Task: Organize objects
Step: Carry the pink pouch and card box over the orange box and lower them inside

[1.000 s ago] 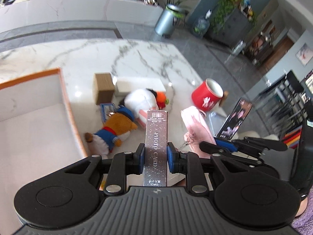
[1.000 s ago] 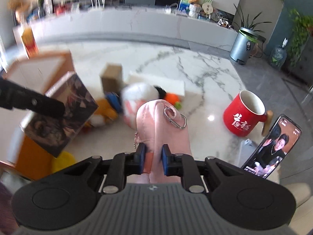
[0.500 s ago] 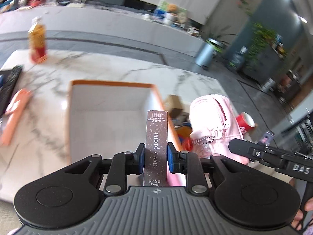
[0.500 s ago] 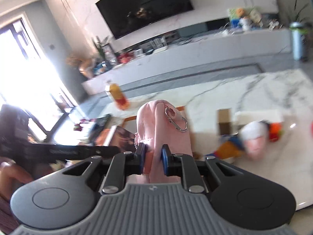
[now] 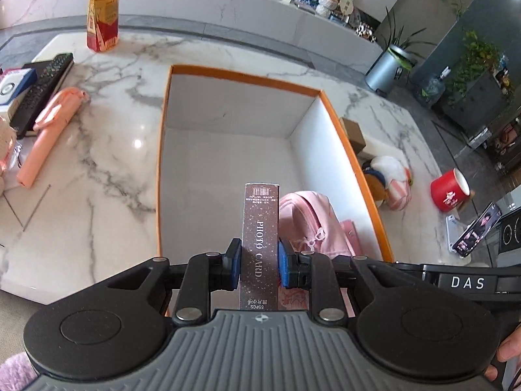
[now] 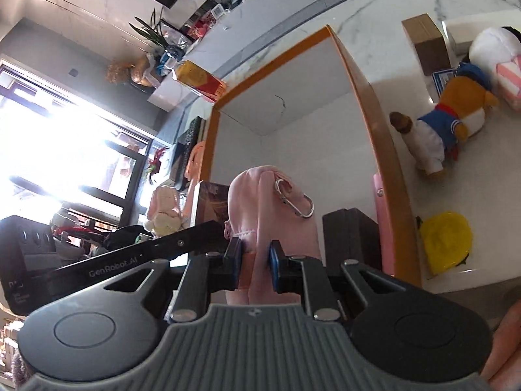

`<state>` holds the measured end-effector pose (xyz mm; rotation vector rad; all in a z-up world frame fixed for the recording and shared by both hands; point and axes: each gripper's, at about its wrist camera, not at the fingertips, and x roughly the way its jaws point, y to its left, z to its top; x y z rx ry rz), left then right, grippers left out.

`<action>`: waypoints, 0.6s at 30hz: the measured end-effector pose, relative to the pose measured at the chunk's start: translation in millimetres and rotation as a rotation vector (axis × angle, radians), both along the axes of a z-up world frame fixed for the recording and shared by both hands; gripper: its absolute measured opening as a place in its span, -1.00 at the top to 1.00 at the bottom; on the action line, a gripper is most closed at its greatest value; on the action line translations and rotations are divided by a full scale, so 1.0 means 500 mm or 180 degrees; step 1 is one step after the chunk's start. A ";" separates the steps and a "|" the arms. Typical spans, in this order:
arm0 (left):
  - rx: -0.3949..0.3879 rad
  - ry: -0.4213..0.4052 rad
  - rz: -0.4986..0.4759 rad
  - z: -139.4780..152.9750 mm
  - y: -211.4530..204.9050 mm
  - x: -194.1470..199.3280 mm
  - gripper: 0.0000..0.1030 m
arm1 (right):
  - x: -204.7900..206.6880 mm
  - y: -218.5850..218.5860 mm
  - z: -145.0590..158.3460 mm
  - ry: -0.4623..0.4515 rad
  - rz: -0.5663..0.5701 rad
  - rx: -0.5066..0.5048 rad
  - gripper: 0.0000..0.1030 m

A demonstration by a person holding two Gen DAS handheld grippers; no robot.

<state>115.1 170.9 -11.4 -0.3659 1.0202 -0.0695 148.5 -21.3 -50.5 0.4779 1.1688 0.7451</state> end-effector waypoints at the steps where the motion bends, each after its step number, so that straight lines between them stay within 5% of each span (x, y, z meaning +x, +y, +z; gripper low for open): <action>1: -0.0004 0.0044 -0.0009 -0.010 -0.003 0.003 0.48 | 0.005 -0.010 -0.001 0.0021 0.0001 -0.0006 0.64; 10: -0.0019 0.0321 0.0017 -0.069 -0.019 0.024 0.48 | 0.028 -0.008 -0.029 0.0138 0.0043 -0.0221 0.62; 18: 0.0033 0.0475 0.0045 -0.098 -0.030 0.028 0.48 | 0.020 0.024 -0.003 -0.0166 0.0307 -0.0686 0.49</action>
